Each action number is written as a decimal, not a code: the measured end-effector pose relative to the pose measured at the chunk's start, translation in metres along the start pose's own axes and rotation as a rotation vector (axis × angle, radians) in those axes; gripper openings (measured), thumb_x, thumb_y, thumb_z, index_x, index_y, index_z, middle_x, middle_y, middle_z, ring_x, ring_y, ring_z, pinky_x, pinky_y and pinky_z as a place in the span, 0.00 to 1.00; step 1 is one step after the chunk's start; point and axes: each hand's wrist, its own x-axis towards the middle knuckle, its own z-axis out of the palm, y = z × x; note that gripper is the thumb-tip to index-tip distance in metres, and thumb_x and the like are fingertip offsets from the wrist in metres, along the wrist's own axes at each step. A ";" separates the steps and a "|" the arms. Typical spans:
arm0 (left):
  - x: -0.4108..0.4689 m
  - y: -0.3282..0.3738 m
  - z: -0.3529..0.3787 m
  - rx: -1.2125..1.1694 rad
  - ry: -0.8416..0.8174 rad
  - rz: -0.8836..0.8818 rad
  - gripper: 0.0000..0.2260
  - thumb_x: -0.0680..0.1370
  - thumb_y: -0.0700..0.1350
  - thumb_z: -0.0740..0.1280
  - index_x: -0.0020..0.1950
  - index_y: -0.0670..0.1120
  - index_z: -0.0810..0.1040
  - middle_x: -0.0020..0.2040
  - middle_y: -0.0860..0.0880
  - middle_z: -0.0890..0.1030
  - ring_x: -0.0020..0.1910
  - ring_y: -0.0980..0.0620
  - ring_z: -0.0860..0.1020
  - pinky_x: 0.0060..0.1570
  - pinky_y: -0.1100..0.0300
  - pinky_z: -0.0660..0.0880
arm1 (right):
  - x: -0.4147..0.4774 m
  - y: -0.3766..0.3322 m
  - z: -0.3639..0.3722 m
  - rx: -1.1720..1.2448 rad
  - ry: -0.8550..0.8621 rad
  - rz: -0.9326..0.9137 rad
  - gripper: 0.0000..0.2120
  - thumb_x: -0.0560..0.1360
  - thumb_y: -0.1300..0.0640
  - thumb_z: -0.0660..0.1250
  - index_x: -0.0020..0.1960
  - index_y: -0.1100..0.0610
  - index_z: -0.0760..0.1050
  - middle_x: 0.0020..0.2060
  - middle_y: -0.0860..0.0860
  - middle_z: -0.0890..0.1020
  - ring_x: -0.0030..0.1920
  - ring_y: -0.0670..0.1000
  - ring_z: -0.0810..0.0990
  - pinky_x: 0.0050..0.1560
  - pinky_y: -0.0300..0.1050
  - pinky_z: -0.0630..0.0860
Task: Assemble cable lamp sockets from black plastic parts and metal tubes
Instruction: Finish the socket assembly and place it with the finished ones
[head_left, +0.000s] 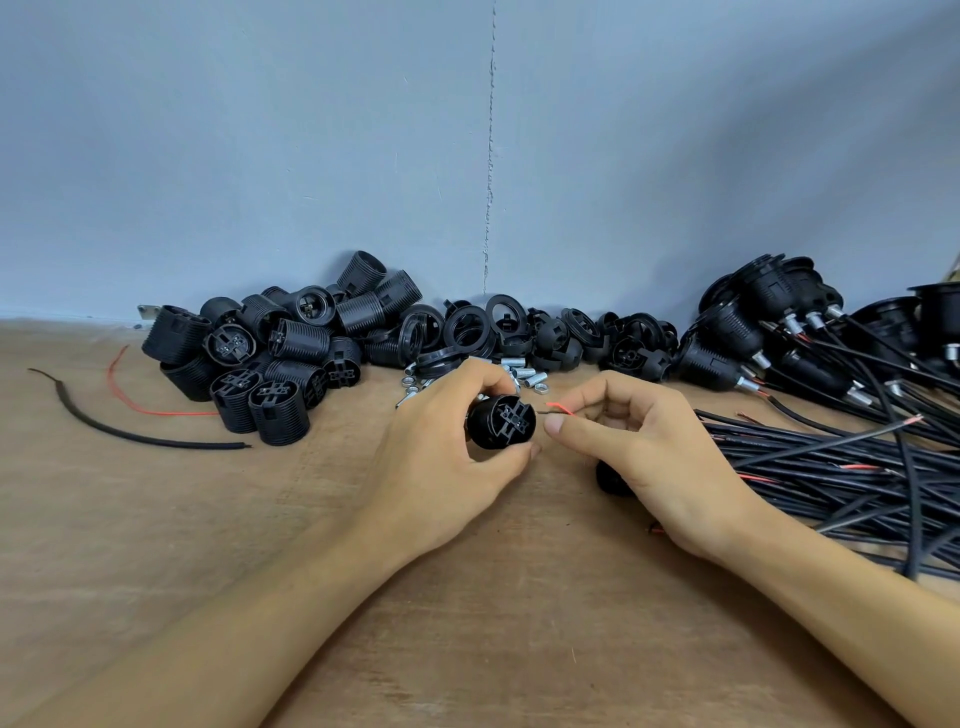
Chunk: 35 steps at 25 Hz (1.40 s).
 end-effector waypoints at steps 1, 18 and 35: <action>0.000 0.000 0.000 0.002 -0.003 -0.003 0.16 0.68 0.54 0.76 0.51 0.60 0.74 0.49 0.64 0.80 0.48 0.61 0.79 0.46 0.66 0.74 | 0.000 0.000 -0.001 -0.009 0.011 -0.006 0.03 0.75 0.59 0.74 0.42 0.55 0.82 0.32 0.51 0.80 0.33 0.47 0.75 0.33 0.34 0.71; 0.000 0.005 -0.002 0.013 0.018 0.037 0.14 0.68 0.51 0.77 0.50 0.58 0.78 0.47 0.63 0.81 0.45 0.63 0.79 0.43 0.73 0.71 | -0.002 0.003 0.007 -0.143 0.033 -0.030 0.04 0.76 0.59 0.73 0.42 0.54 0.82 0.30 0.43 0.83 0.30 0.38 0.74 0.32 0.27 0.68; -0.003 -0.001 0.000 0.144 -0.107 -0.060 0.21 0.67 0.68 0.67 0.56 0.62 0.80 0.44 0.63 0.83 0.47 0.63 0.79 0.44 0.71 0.72 | -0.009 -0.001 0.007 -0.592 0.024 -0.184 0.08 0.77 0.58 0.70 0.40 0.48 0.81 0.32 0.46 0.80 0.36 0.47 0.76 0.38 0.39 0.72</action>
